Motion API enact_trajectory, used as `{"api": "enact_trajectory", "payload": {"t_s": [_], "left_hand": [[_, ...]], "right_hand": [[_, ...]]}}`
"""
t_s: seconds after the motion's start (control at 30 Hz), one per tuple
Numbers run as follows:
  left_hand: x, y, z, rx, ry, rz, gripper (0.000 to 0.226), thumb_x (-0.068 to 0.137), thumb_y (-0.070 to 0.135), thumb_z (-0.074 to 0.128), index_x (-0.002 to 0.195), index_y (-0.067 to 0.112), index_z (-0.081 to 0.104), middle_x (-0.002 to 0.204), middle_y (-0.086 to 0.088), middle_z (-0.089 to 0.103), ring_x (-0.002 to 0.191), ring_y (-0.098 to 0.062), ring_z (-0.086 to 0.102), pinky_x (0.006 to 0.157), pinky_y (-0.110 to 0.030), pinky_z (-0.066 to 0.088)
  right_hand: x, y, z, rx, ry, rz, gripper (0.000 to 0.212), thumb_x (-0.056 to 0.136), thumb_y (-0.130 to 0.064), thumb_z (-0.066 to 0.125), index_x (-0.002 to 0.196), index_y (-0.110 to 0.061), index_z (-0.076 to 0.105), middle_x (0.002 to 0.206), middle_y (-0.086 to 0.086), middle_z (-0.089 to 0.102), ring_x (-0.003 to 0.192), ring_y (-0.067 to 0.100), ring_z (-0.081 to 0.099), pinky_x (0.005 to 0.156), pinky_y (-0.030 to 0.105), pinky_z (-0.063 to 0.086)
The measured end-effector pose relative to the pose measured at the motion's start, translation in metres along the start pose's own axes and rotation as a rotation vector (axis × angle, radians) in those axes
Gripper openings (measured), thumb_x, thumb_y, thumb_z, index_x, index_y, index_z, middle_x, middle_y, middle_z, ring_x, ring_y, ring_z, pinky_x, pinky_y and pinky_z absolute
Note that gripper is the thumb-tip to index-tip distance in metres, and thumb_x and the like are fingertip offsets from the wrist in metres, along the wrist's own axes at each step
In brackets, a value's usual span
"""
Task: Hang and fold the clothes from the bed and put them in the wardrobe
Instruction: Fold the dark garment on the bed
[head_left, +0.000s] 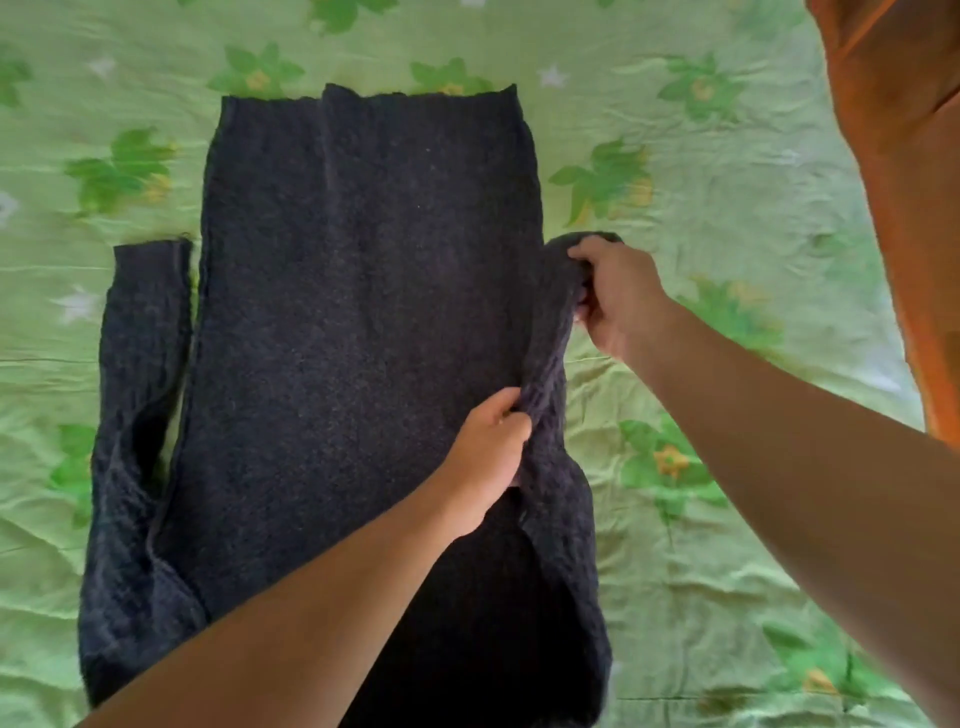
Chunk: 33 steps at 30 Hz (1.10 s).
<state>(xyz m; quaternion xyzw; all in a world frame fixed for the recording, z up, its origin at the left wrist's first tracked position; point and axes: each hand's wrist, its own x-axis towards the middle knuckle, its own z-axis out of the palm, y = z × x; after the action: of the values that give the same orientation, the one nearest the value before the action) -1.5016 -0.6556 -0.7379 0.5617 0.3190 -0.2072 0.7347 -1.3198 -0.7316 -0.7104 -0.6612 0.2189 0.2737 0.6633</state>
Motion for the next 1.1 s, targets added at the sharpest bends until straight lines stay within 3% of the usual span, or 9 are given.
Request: {"api": "enact_trajectory", "payload": {"t_s": [0.1,0.2,0.27,0.4,0.53,0.67,0.83,0.97,1.1], "left_hand": [[0.002,0.013,-0.035,-0.117,0.146,0.052,0.030,0.089,0.020,0.043,0.094,0.024,0.072,0.101,-0.008,0.072,0.096,-0.032,0.067,0.084,-0.050,0.054],[0.012,0.023,-0.079,-0.058,0.418,0.116,0.026,0.098,0.023,0.044,0.111,0.029,0.067,0.110,0.000,0.071,0.095,-0.012,0.069,0.087,-0.040,0.058],[0.015,0.021,-0.106,0.062,0.493,0.110,0.031,0.102,0.029,0.050,0.133,0.030,0.054,0.121,0.004,0.064,0.097,-0.005,0.065,0.086,-0.030,0.053],[0.001,0.005,-0.125,0.162,0.451,0.052,0.067,0.096,0.027,0.067,0.152,0.035,0.031,0.118,0.008,0.061,0.103,-0.009,0.064,0.091,-0.035,0.055],[-0.030,-0.020,-0.117,0.067,0.420,-0.009,0.067,0.093,0.023,0.072,0.146,0.037,0.034,0.112,0.005,0.064,0.095,-0.011,0.069,0.085,-0.038,0.059],[-0.071,-0.060,-0.098,0.126,0.388,-0.082,0.052,0.091,0.021,0.073,0.134,0.025,0.044,0.111,0.003,0.068,0.097,-0.012,0.069,0.090,-0.038,0.057],[-0.119,-0.108,-0.075,0.136,0.336,-0.188,0.021,0.091,0.026,0.073,0.109,0.030,0.064,0.102,0.014,0.074,0.096,-0.005,0.070,0.081,-0.024,0.057],[-0.140,-0.132,-0.054,0.086,0.287,-0.312,0.008,0.092,0.021,0.071,0.099,0.024,0.070,0.096,0.001,0.076,0.092,-0.018,0.073,0.086,-0.047,0.060],[-0.145,-0.143,-0.024,0.153,0.217,-0.263,0.005,0.092,0.022,0.071,0.095,0.019,0.069,0.081,0.001,0.073,0.079,-0.019,0.070,0.075,-0.040,0.056]], "right_hand": [[-0.010,-0.036,0.063,-0.082,-0.183,-0.221,0.007,0.094,-0.012,0.060,0.091,-0.018,0.058,0.059,0.000,0.055,0.048,0.012,0.048,0.043,0.024,0.035],[-0.011,-0.041,0.116,-0.386,-0.413,-0.274,0.029,0.096,-0.026,0.064,0.125,-0.026,0.057,0.097,0.000,0.070,0.081,0.012,0.063,0.069,0.027,0.054],[-0.008,-0.018,0.127,-0.648,-0.412,-0.317,0.041,0.097,-0.032,0.064,0.135,-0.022,0.055,0.111,0.001,0.064,0.094,0.016,0.059,0.080,0.029,0.049],[-0.030,0.060,0.075,-1.109,-0.295,-0.471,0.018,0.101,-0.029,0.055,0.105,-0.013,0.060,0.091,0.005,0.063,0.094,0.030,0.062,0.077,0.035,0.043],[-0.077,0.112,0.008,-1.290,-0.405,-0.430,0.025,0.100,-0.044,0.052,0.093,-0.020,0.053,0.080,0.003,0.068,0.088,0.032,0.065,0.073,0.039,0.047],[-0.097,0.122,-0.009,-1.582,-0.448,-0.410,0.051,0.095,-0.063,0.044,0.127,-0.024,0.046,0.083,-0.006,0.071,0.092,0.025,0.069,0.089,0.040,0.041],[-0.102,0.124,-0.013,-1.735,-0.453,-0.264,0.041,0.083,-0.064,0.054,0.076,-0.024,0.050,0.075,-0.011,0.054,0.096,0.026,0.059,0.082,0.044,0.030],[-0.107,0.121,-0.034,-1.752,-0.392,-0.193,0.036,0.075,-0.055,0.059,0.079,-0.020,0.063,0.088,-0.002,0.053,0.108,0.031,0.048,0.080,0.042,0.033],[-0.117,0.133,-0.075,-1.847,-0.267,-0.314,0.030,0.078,-0.055,0.061,0.084,-0.025,0.065,0.100,0.004,0.049,0.109,0.034,0.050,0.084,0.041,0.044]]}}
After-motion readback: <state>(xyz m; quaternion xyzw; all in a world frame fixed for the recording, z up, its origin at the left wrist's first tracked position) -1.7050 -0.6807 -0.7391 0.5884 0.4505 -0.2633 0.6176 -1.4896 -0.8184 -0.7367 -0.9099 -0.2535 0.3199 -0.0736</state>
